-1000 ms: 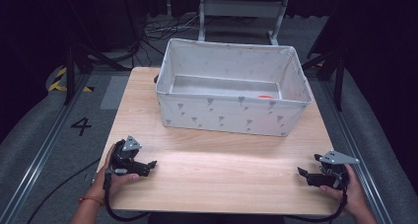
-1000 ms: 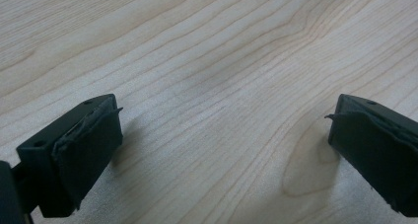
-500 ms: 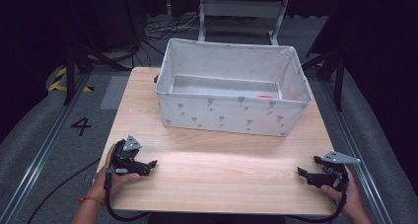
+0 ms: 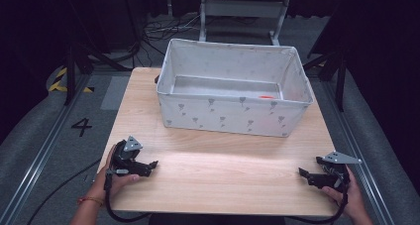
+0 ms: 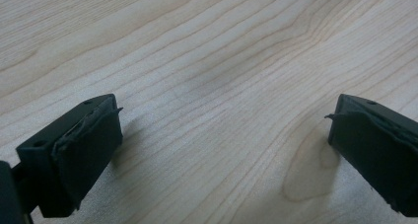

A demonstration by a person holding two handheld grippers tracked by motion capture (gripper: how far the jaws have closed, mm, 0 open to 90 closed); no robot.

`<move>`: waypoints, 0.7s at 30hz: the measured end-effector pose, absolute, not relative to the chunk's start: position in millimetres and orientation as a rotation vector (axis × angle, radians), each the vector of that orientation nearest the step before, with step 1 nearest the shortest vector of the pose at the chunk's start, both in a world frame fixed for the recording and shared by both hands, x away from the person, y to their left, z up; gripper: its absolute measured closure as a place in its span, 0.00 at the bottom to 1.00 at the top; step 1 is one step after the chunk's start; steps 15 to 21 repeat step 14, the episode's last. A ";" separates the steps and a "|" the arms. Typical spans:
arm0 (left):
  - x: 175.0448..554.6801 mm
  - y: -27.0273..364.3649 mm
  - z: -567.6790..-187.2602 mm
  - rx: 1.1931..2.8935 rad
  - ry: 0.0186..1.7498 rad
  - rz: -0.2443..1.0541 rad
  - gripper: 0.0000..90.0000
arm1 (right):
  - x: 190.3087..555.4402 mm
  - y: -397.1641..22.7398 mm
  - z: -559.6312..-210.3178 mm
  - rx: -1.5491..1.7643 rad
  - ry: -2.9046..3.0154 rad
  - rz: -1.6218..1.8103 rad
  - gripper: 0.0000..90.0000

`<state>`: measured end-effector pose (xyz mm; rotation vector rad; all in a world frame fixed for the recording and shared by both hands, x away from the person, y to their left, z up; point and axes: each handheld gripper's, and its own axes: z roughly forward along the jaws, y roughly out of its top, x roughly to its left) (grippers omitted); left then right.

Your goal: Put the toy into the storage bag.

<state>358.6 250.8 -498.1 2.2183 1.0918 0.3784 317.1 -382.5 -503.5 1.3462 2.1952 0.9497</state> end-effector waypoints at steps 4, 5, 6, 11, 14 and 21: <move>358.6 250.3 -498.2 2.215 1.100 0.374 0.00 | 317.6 -382.3 -503.6 1.357 2.190 0.941 0.12; 358.5 250.3 -498.2 2.214 1.100 0.374 0.00 | 317.6 -382.2 -503.7 1.357 2.189 0.940 0.12; 358.5 250.2 -498.3 2.214 1.100 0.372 0.00 | 317.6 -382.1 -503.7 1.358 2.188 0.938 0.11; 359.2 247.8 -498.0 2.203 1.134 0.391 0.00 | 318.2 -381.8 -503.8 1.371 2.183 0.929 0.09; 359.2 246.1 -498.4 2.190 1.153 0.393 0.00 | 318.3 -381.8 -503.8 1.374 2.182 0.928 0.09; 359.2 246.1 -498.4 2.190 1.153 0.393 0.00 | 318.3 -381.8 -503.8 1.374 2.182 0.928 0.09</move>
